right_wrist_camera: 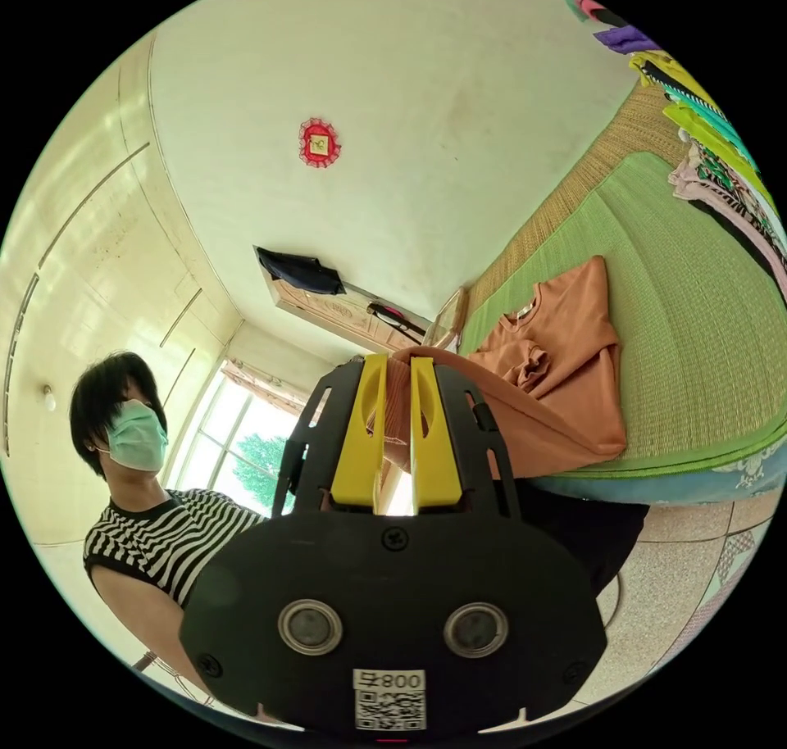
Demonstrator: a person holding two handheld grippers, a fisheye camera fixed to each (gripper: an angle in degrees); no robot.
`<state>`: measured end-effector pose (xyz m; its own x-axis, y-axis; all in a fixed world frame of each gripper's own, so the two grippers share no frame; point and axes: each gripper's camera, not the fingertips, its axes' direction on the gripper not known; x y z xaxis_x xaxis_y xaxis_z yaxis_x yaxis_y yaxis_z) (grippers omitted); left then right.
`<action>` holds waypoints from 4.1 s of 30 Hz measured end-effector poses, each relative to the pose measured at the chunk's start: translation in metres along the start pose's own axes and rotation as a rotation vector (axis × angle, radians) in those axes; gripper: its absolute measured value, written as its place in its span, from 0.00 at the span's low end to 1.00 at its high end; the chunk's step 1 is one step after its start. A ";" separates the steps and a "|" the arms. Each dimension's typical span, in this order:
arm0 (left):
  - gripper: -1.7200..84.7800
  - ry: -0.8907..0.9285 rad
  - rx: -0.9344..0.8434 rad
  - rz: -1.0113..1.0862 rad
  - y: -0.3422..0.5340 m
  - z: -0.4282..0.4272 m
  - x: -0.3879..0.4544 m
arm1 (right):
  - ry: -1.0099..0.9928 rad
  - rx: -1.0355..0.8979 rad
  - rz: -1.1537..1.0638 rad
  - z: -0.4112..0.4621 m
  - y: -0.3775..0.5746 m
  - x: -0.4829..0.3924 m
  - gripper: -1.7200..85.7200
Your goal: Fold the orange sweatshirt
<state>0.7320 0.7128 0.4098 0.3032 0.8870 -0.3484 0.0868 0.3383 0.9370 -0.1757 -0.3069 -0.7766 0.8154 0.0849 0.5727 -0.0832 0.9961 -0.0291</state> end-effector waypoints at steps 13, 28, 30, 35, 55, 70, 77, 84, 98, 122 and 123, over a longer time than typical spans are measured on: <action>0.09 -0.094 0.049 -0.047 -0.153 0.048 -0.072 | 0.078 -0.034 0.085 0.078 -0.098 0.101 0.06; 0.10 -0.163 0.088 -0.053 -0.296 0.079 -0.143 | 0.114 -0.056 0.128 0.155 -0.174 0.201 0.06; 0.10 -0.174 0.102 -0.066 -0.309 0.078 -0.153 | 0.125 -0.066 0.138 0.166 -0.183 0.214 0.06; 0.10 -0.228 0.128 -0.117 -0.348 0.077 -0.186 | 0.167 -0.099 0.189 0.195 -0.205 0.254 0.06; 0.10 -0.296 0.184 -0.168 -0.463 0.071 -0.256 | 0.229 -0.157 0.302 0.259 -0.244 0.361 0.07; 0.14 -0.380 0.237 -0.279 -0.518 0.047 -0.298 | 0.266 -0.157 0.444 0.274 -0.244 0.438 0.09; 0.17 -0.317 0.235 -0.273 -0.537 0.033 -0.295 | 0.201 -0.129 0.458 0.264 -0.239 0.448 0.10; 0.18 -0.288 0.261 -0.276 -0.548 0.023 -0.286 | 0.139 -0.069 0.496 0.252 -0.228 0.455 0.11; 0.20 -0.213 0.378 -0.330 -0.555 0.005 -0.299 | 0.120 -0.122 0.349 0.255 -0.223 0.430 0.02; 0.17 -0.296 0.330 -0.312 -0.577 0.020 -0.300 | 0.270 -0.149 0.319 0.274 -0.248 0.420 0.02; 0.17 -0.296 0.322 -0.302 -0.576 0.021 -0.297 | 0.282 -0.170 0.294 0.277 -0.248 0.414 0.02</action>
<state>0.6121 0.2474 -0.0259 0.4706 0.6225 -0.6253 0.4843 0.4101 0.7728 0.0235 -0.5259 -0.3052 0.8976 0.3451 0.2743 -0.2588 0.9162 -0.3058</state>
